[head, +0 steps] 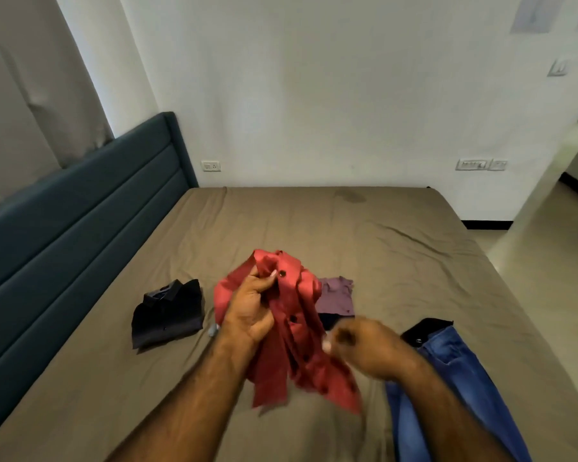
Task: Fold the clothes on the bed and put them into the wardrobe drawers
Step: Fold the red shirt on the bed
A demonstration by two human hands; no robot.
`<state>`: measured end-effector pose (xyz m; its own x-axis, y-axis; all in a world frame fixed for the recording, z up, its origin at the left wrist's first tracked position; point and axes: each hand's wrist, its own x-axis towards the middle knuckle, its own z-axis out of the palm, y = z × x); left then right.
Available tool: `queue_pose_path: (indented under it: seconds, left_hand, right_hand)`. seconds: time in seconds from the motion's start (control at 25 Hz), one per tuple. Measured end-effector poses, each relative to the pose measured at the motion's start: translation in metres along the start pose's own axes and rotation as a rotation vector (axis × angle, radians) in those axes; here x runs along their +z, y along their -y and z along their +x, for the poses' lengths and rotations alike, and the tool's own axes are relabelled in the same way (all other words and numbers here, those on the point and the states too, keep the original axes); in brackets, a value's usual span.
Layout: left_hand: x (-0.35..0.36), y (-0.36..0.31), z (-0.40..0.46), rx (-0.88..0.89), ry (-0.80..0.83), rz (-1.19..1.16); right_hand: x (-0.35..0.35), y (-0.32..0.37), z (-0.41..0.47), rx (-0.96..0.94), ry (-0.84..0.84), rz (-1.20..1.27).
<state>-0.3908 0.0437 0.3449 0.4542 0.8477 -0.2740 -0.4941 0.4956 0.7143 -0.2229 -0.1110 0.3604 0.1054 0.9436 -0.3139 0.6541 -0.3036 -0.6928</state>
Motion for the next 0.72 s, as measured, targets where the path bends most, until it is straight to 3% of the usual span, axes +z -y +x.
queue_pose_path:
  seconds: [0.08, 0.2, 0.28, 0.36, 0.44, 0.56, 0.64, 0.68, 0.72]
  left_hand:
    - [0.003, 0.002, -0.026, -0.001, 0.184, 0.151]
    - [-0.010, 0.006, -0.051, -0.103, 0.451, 0.314]
    - [-0.018, 0.015, -0.047, -0.189, 0.278, 0.158]
    - [-0.021, 0.019, -0.046, -0.241, 0.081, 0.000]
    - [-0.016, 0.015, -0.044, -0.199, -0.118, -0.051]
    - [-0.012, 0.004, -0.040, -0.142, -0.269, 0.002]
    - [-0.017, 0.000, -0.044, -0.105, -0.218, 0.019]
    - [-0.019, -0.001, -0.047, -0.091, -0.165, 0.016]
    - [-0.025, -0.001, -0.050, -0.087, -0.103, 0.000]
  right_hand:
    - [-0.006, 0.003, 0.017, -0.004, -0.283, 0.668]
    - [-0.010, 0.025, 0.032, -0.103, -0.295, 1.021]
    - [-0.001, 0.029, 0.040, -0.179, -0.349, 1.156]
    - [0.006, 0.033, 0.043, -0.242, -0.272, 1.282]
    - [0.020, 0.033, 0.045, -0.250, -0.088, 1.265]
    - [0.033, 0.020, 0.044, -0.069, 0.054, 0.656]
    - [0.030, 0.011, 0.051, 0.065, -0.181, 0.427]
    - [0.022, 0.011, 0.051, 0.101, -0.374, 0.483]
    - [0.015, 0.015, 0.052, 0.121, -0.460, 0.645]
